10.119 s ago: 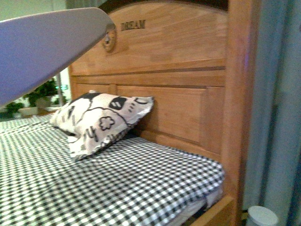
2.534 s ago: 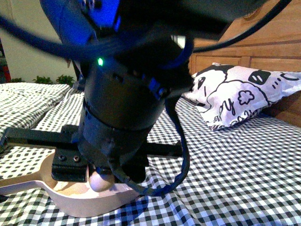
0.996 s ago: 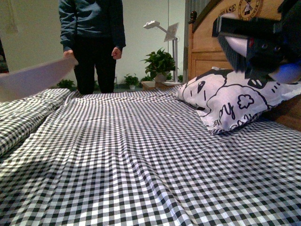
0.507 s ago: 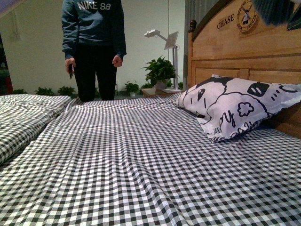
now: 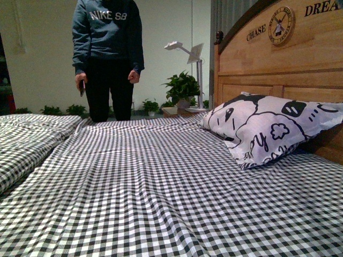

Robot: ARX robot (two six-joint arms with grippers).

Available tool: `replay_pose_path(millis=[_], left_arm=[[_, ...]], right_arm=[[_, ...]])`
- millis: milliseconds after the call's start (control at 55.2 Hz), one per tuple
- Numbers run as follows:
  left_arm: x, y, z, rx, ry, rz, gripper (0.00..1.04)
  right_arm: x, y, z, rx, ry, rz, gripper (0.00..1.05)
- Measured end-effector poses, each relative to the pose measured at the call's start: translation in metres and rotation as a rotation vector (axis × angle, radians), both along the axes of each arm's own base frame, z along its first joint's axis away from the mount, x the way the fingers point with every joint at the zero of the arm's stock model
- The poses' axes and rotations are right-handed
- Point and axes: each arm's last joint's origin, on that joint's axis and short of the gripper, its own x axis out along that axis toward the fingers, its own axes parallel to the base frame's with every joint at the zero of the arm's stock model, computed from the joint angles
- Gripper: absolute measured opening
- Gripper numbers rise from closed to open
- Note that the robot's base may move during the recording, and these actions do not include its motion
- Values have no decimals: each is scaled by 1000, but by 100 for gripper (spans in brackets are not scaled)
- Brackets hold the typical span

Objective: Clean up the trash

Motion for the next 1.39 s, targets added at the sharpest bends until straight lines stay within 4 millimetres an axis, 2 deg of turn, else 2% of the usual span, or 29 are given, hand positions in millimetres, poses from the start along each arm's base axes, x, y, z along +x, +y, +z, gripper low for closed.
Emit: replay_pose_path(millis=[217,1394], left_arm=[[-4,-2,-16,-8,37,-22,29],[-5,-3,-15,2,30,-28,29]], right_arm=[[-5,1,-4,-20,19,-35,20],[-5,1,-4,-22,19,-32,20]])
